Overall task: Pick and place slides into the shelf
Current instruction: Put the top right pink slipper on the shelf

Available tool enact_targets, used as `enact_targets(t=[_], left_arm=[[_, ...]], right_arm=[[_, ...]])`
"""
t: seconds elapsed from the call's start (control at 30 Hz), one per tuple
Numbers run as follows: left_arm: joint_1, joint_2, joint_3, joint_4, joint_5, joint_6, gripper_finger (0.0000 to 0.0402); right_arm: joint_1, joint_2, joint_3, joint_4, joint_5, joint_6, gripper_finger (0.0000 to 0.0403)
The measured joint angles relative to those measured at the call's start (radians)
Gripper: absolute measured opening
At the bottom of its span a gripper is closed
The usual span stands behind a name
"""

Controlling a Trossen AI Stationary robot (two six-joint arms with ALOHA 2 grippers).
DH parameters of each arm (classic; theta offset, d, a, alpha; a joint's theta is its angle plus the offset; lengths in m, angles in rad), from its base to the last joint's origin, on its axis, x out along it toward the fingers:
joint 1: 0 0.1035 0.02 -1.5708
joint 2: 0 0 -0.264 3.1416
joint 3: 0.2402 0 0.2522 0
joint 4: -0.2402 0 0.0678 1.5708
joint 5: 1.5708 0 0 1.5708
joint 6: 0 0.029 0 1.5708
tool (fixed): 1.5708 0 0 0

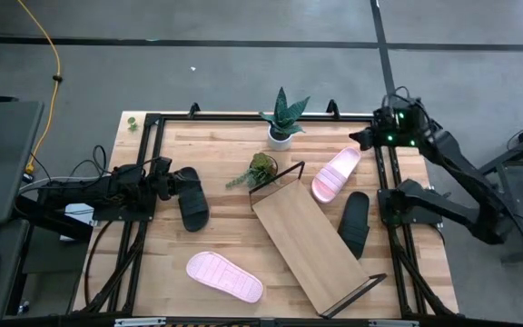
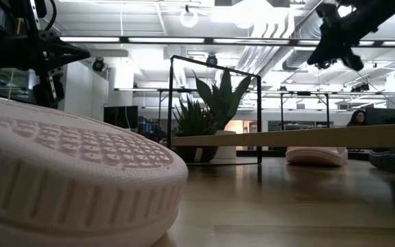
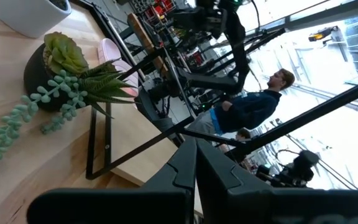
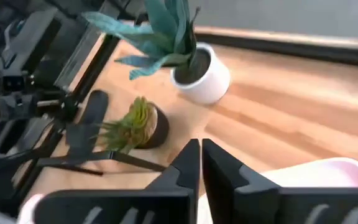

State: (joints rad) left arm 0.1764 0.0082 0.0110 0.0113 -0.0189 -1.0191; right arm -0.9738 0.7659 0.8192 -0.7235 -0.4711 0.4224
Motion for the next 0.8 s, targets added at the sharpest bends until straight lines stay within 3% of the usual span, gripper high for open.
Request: enact_targets(t=[0.13, 0.4, 0.67, 0.8], left_arm=[[0.000, 0.000, 0.000, 0.000, 0.000, -0.003, 0.0001], [0.000, 0.000, 0.000, 0.000, 0.000, -0.003, 0.0001], [0.000, 0.000, 0.000, 0.000, 0.000, -0.003, 0.0001], [0.000, 0.000, 0.000, 0.001, 0.000, -0.004, 0.0001]], right_arm=[[-0.088, 0.093, 0.000, -0.061, -0.131, -0.091, 0.0063], [-0.149, 0.232, -0.002, -0.300, -0.113, -0.378, 0.0143], [-0.149, 0.352, -0.002, -0.285, -0.125, -0.468, 0.0163], [-0.149, 0.409, -0.035, -0.258, -0.214, -0.509, 0.0163]])
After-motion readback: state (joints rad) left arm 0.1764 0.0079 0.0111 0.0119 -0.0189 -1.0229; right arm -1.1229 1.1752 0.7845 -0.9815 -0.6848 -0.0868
